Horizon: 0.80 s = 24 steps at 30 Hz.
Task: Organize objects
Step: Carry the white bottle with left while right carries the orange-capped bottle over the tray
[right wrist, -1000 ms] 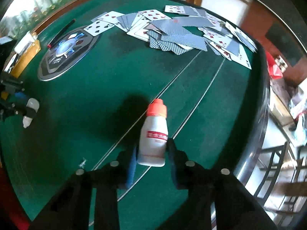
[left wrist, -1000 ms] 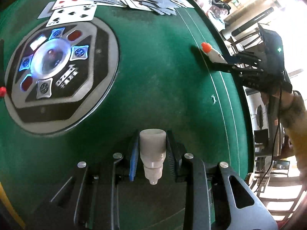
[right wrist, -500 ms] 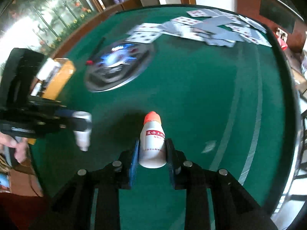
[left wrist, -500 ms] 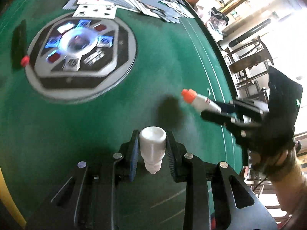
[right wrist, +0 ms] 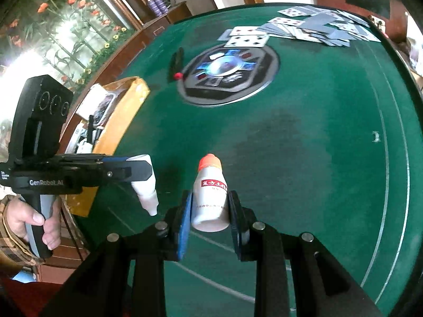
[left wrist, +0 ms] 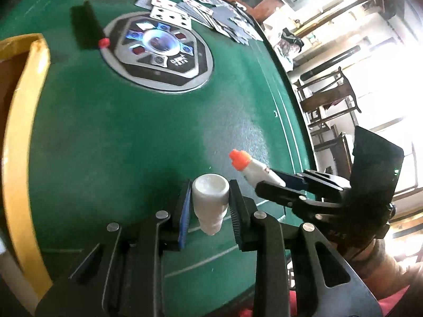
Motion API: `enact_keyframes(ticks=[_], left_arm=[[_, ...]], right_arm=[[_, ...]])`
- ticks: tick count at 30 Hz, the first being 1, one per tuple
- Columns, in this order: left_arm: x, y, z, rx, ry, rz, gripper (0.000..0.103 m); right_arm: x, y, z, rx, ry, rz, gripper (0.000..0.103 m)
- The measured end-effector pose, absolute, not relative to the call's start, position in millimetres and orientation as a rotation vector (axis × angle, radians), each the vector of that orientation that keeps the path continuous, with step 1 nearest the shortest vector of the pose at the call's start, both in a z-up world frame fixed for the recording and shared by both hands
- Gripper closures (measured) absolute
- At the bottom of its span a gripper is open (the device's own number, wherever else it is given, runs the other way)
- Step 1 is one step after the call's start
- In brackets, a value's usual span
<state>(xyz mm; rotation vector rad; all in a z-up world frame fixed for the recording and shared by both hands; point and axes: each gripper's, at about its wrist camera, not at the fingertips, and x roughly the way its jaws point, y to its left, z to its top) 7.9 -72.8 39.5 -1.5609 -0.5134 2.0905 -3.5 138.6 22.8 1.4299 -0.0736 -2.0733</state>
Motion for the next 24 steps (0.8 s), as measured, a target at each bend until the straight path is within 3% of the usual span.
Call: enact_keyframes(ticks=[24], left_arm=[[73.0, -195.5, 77.1, -1.502, -0.686, 2.300, 0.077]], right_arm=[[28.7, -10.3, 49.2, 1.287, 0.168, -1.856, 0.077]])
